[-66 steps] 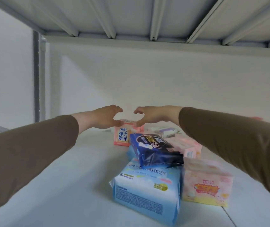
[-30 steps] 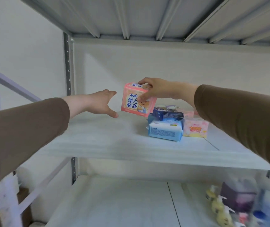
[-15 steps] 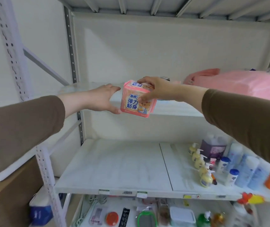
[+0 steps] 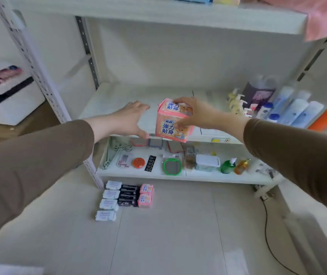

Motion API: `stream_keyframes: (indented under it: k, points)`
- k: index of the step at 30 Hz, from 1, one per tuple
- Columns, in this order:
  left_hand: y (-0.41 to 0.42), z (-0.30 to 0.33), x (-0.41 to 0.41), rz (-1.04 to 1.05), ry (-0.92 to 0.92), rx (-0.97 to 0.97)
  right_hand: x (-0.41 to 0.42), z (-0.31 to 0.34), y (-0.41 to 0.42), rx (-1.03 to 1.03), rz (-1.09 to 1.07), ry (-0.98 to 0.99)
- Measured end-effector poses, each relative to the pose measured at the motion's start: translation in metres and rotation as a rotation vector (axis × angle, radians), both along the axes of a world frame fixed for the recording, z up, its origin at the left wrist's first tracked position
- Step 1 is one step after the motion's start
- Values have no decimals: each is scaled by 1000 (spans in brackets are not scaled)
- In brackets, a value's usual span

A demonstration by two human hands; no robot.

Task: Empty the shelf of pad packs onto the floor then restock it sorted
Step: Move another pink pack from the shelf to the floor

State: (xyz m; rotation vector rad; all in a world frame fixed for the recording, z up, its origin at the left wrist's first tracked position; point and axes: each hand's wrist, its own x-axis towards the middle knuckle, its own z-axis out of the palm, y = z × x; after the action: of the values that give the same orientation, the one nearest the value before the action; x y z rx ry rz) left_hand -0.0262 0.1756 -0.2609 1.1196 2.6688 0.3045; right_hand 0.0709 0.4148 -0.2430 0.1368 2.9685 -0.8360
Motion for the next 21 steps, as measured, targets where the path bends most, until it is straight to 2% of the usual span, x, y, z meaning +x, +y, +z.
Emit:
stream_keyframes:
  k: [12,17,21]
  points:
    - [-52,-224,3,48,-276,-13,-1,-235,-55,-21,-115,-134]
    - [-76,-314,-2,119,-375,-58,-7,-336,-84,-92,-143,-226]
    - [-83,-383,-11,181,-447,-102,-16,-415,-97,-70,-118,-300]
